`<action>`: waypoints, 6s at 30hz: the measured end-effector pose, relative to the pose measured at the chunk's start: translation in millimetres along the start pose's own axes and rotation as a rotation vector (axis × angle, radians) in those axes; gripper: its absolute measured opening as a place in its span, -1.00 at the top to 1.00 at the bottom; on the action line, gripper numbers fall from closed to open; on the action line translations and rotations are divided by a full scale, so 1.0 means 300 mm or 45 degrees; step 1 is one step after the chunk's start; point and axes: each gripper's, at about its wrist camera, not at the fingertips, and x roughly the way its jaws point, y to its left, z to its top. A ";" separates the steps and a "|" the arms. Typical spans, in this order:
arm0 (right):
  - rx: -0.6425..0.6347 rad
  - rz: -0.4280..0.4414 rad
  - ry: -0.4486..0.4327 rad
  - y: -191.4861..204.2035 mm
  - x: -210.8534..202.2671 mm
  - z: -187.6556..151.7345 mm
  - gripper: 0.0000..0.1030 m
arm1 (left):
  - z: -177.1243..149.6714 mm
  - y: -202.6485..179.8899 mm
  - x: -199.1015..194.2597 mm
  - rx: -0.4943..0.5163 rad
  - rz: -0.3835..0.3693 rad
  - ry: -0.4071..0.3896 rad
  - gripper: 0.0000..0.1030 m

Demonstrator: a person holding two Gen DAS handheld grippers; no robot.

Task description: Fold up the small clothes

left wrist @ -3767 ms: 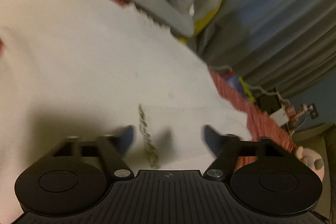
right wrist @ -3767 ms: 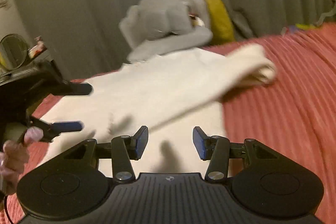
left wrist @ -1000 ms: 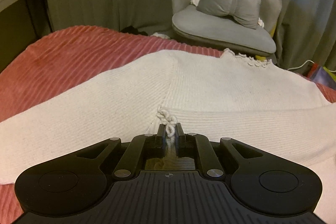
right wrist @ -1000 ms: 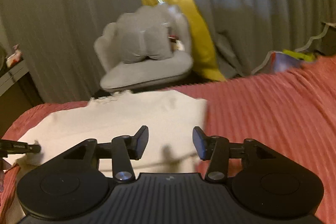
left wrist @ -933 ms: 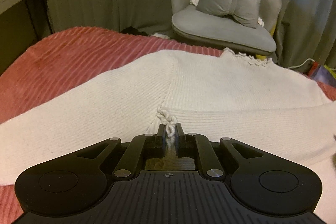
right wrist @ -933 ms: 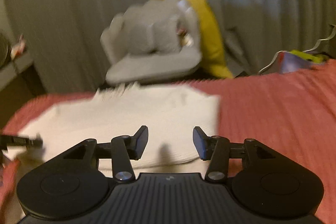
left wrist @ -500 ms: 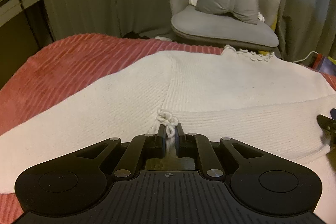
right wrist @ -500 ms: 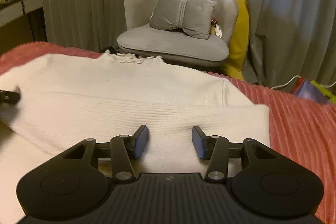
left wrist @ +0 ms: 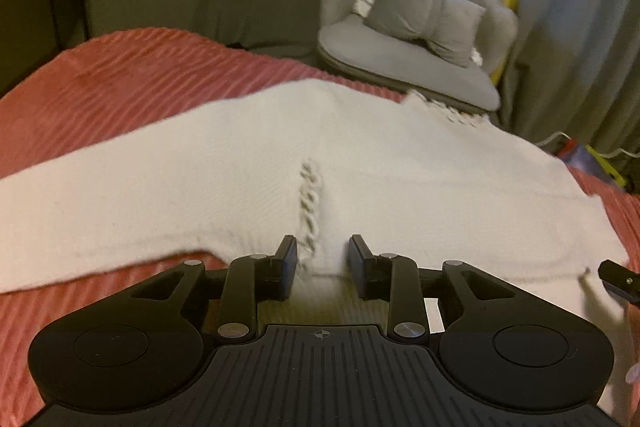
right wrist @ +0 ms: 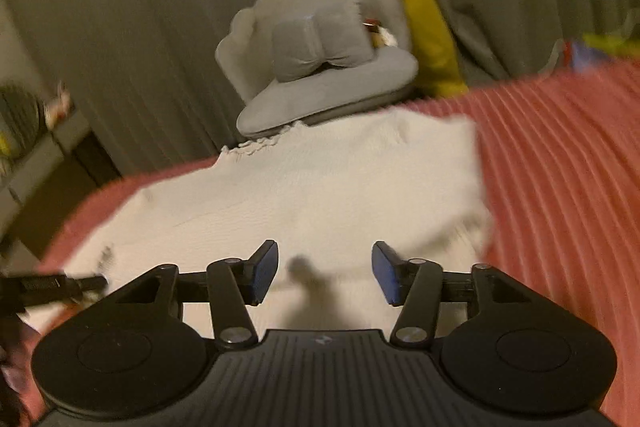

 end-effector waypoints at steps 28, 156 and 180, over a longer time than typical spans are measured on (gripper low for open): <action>-0.143 -0.120 -0.028 0.101 -0.235 -0.200 0.02 | -0.266 0.885 -0.407 -1.106 0.393 -0.204 -0.49; -0.531 -0.177 -0.070 0.196 0.100 0.042 0.62 | -0.004 -0.075 -0.105 0.119 0.319 -0.374 -0.84; -0.661 -0.090 -0.007 0.277 0.208 0.005 0.56 | 0.070 -0.224 0.173 0.256 0.361 -0.188 -0.92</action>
